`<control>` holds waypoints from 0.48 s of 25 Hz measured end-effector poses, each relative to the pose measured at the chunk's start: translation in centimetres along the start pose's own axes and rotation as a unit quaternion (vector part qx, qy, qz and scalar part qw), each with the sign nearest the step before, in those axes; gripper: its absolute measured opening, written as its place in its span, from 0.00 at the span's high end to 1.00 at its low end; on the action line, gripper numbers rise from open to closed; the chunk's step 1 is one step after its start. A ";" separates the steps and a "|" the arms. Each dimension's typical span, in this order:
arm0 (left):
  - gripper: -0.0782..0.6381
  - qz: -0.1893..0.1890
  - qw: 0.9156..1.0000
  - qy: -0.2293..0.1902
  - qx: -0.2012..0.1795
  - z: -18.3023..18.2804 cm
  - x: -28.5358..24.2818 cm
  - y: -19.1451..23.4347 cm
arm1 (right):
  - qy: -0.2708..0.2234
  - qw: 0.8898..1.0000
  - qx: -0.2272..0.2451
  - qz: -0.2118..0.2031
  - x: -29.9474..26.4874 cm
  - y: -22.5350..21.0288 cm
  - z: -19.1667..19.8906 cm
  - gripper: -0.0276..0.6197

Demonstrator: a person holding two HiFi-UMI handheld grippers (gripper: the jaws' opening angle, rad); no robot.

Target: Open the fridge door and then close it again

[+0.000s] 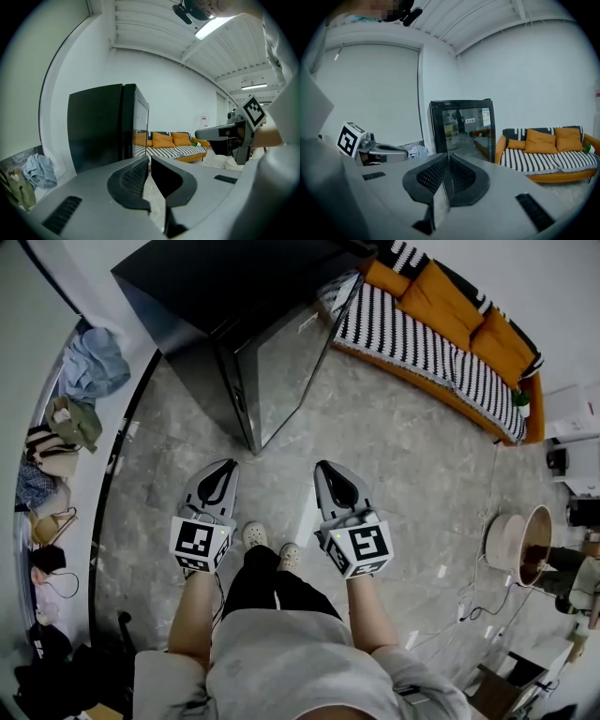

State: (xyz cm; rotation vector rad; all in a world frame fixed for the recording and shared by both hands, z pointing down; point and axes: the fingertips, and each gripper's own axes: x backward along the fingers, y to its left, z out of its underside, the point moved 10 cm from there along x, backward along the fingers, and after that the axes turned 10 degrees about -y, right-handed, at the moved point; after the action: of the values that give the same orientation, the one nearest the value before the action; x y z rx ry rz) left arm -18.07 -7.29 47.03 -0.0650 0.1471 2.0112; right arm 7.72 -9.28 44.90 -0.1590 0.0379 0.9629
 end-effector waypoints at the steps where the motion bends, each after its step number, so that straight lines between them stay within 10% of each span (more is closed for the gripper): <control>1: 0.87 0.001 1.000 0.004 -0.001 0.2 -0.4 0.2 | 0.000 1.000 0.000 0.001 -0.1 0.0 0.1 0.92; 12: 0.73 0.013 0.999 0.029 0.017 2.0 -6.8 3.4 | 0.009 1.000 0.004 0.016 -0.3 -0.2 0.6 0.92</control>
State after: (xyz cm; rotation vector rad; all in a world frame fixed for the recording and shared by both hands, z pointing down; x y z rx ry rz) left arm -18.16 -14.58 49.99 -0.0992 0.2207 2.0329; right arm 7.68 -9.57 45.56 -0.1591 0.0611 0.9924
